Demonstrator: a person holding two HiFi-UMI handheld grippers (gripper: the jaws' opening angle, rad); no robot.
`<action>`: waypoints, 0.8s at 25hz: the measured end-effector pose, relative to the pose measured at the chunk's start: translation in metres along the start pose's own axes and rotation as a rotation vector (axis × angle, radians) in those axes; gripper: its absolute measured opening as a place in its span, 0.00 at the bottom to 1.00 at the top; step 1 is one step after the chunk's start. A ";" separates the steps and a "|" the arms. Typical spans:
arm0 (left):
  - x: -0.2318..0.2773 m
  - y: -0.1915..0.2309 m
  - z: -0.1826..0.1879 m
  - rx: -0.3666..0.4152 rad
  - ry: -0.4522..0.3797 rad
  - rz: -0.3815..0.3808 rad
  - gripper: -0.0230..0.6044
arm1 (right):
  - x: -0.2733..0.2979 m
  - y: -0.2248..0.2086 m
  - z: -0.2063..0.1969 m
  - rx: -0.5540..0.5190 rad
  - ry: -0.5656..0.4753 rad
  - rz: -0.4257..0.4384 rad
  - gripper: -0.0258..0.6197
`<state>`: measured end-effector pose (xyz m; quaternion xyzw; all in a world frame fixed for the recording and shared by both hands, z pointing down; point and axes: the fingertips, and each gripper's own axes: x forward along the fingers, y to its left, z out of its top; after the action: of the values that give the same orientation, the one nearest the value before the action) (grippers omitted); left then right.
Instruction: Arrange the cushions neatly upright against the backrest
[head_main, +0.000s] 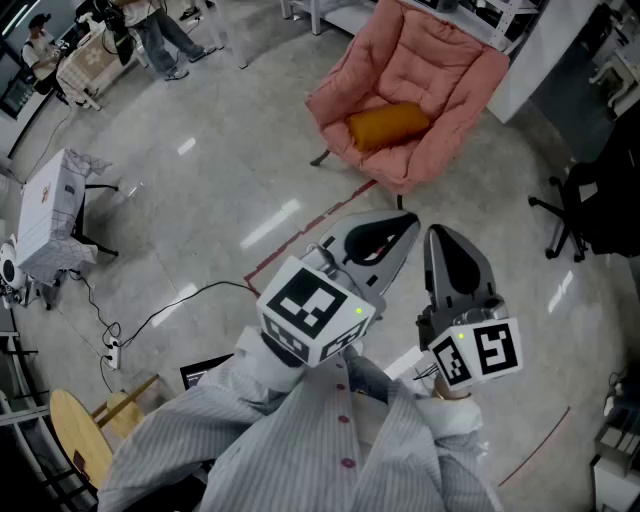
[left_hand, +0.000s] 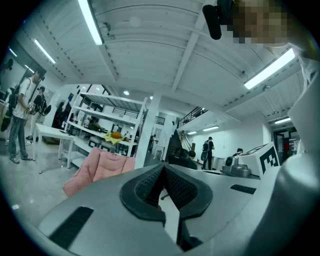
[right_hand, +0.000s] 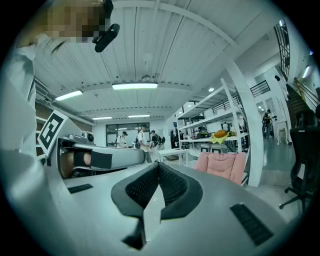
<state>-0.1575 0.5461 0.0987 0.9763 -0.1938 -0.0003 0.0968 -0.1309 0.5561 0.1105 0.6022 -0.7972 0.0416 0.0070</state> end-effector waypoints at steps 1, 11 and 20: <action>-0.001 0.003 0.000 0.000 -0.001 -0.001 0.05 | 0.002 0.001 -0.001 -0.002 0.000 -0.002 0.06; 0.003 0.031 0.004 -0.004 -0.005 0.010 0.05 | 0.023 -0.001 0.002 -0.010 0.003 -0.008 0.06; 0.012 0.078 0.018 0.016 -0.015 0.012 0.05 | 0.069 -0.009 0.002 0.015 -0.002 -0.008 0.06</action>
<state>-0.1762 0.4676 0.0966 0.9758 -0.2002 -0.0055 0.0874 -0.1407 0.4871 0.1130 0.6057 -0.7943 0.0470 0.0018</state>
